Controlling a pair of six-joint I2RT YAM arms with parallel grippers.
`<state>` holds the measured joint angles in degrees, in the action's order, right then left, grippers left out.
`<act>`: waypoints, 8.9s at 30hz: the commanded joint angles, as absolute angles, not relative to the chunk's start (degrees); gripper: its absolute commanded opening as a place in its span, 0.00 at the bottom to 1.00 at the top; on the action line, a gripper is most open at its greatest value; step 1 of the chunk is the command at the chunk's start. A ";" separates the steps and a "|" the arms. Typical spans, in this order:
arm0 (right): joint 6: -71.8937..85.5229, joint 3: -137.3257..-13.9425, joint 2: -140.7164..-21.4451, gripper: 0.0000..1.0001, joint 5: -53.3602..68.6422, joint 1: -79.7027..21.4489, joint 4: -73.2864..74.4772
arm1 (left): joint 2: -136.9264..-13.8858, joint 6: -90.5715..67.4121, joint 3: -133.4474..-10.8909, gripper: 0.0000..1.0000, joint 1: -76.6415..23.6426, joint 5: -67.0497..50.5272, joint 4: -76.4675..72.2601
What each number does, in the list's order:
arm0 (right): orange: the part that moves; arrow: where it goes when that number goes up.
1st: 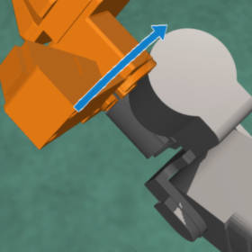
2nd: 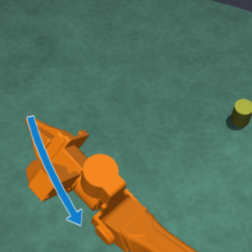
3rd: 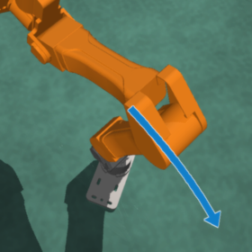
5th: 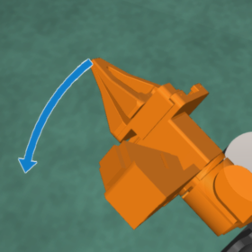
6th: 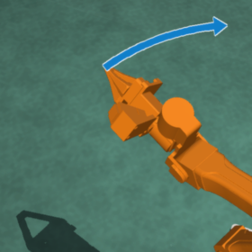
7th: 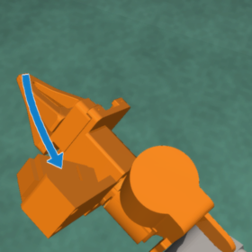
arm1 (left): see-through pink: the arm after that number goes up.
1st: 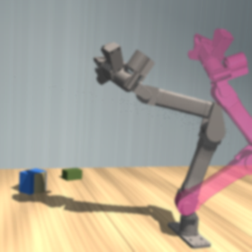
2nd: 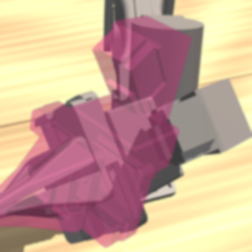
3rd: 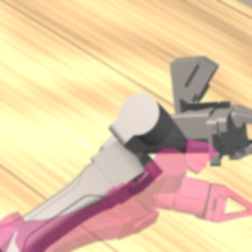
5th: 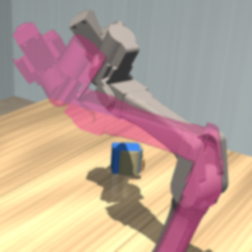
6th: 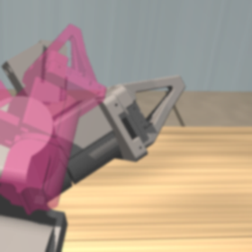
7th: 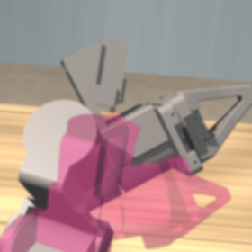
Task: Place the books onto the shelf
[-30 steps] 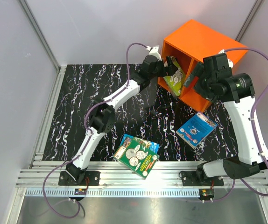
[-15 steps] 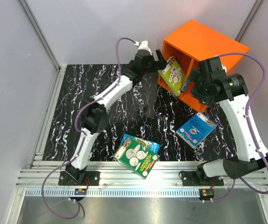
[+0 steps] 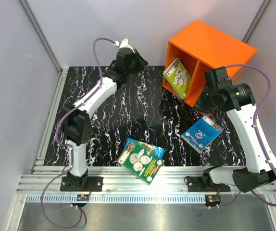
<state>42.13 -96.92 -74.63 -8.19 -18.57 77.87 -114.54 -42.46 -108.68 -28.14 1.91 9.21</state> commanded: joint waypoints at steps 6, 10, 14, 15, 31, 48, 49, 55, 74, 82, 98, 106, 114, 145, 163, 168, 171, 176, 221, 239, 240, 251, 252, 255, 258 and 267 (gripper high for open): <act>42.71 -98.26 -72.86 0.24 -9.49 -18.19 79.09 | -125.85 -44.29 -116.95 0.13 -35.59 -5.01 15.02; 42.54 -98.79 -72.42 0.25 -11.24 -18.28 81.03 | -129.46 -46.23 -119.61 0.14 -35.77 -5.36 12.40; 42.10 -99.40 -72.60 0.25 -12.65 -18.28 82.88 | -133.41 -47.20 -122.86 0.15 -35.95 -4.49 11.34; 41.84 -99.75 -72.77 0.26 -13.35 -18.19 83.58 | -134.03 -47.72 -123.65 0.15 -35.95 -4.31 10.73; 36.48 -103.71 -75.15 0.28 -16.88 -16.44 84.90 | -141.95 -49.75 -136.41 0.24 -35.33 -3.51 10.98; 32.96 -82.46 -75.41 1.00 15.80 -16.61 66.11 | -100.83 -39.21 -91.42 0.67 -28.74 -2.37 23.71; 33.22 -80.96 -75.67 1.00 17.47 -17.05 64.18 | -99.42 -38.76 -89.93 0.76 -28.74 -3.33 25.38; 34.36 -74.71 -80.94 1.00 24.08 -23.81 52.92 | -83.80 -41.48 -67.53 0.99 -28.48 -10.95 26.38; 41.31 -54.76 -91.05 1.00 35.68 -32.78 29.37 | -35.70 -63.00 -15.74 0.99 -30.50 -20.48 20.21; 42.10 -52.30 -94.13 1.00 35.33 -35.16 26.54 | -34.71 -63.63 -9.41 0.99 -30.76 -21.79 18.21; 42.89 -49.57 -97.90 1.00 34.01 -35.95 23.65 | -43.16 -63.01 -8.62 0.99 -38.57 -27.95 2.29; 43.42 -48.95 -101.16 1.00 34.63 -35.95 20.57 | -38.76 -64.95 -8.43 0.68 -39.73 -26.02 0.18; 43.33 -49.22 -103.27 1.00 35.42 -35.95 19.25 | -41.74 -65.92 -9.05 0.36 -39.73 -25.93 -5.79; 37.70 -59.33 -90.88 1.00 28.83 -35.86 36.92 | -61.62 -47.56 -48.26 0.25 -34.71 -31.47 22.84; 33.48 -51.34 -77.45 1.00 20.57 -35.86 49.38 | -44.37 -53.79 -20.92 0.99 -36.56 -26.54 19.43; 38.49 -43.53 -68.58 1.00 20.03 -35.86 48.44 | -51.66 -51.33 -20.65 0.99 -37.61 -27.07 14.26; 43.49 -37.47 -63.92 1.00 23.55 -35.86 43.45 | -56.33 -50.80 -20.92 0.99 -39.10 -27.42 10.83; 52.28 -27.35 -58.02 1.00 28.12 -35.86 32.10 | -61.25 -50.54 -21.88 0.99 -40.52 -27.25 9.32; 60.13 -27.77 -65.22 0.00 24.18 -53.26 9.56 | -57.31 -53.09 -23.11 0.98 -41.40 -24.88 12.04; 48.00 -70.91 -78.65 0.00 21.44 -46.06 45.61 | -61.78 -30.76 -79.17 0.99 -50.61 7.81 53.52; 47.55 -73.80 -79.79 0.00 21.79 -45.18 46.05 | -62.83 -30.85 -82.06 0.99 -52.54 9.48 55.00; 43.68 -87.36 -91.05 0.00 25.57 -40.17 52.56 | -81.19 -32.87 -92.46 0.99 -72.16 29.97 66.00; 43.68 -88.06 -91.14 0.00 25.84 -39.90 52.65 | -82.25 -32.61 -92.63 0.99 -72.33 29.97 66.09; 44.56 -88.77 -91.32 0.00 27.15 -38.68 52.91 | -85.95 -31.12 -92.81 0.99 -72.42 29.27 66.36; 45.61 -89.29 -90.88 0.00 28.74 -37.71 52.91 | -89.11 -30.41 -92.55 0.99 -72.42 30.40 67.41; 44.30 -91.32 -91.06 0.00 31.46 -35.25 56.33 | -93.95 -28.57 -93.07 0.56 -72.42 32.51 68.38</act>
<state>44.73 -87.92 -92.07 26.46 -36.03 55.29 -92.88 -30.22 -90.37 -72.38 29.06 67.61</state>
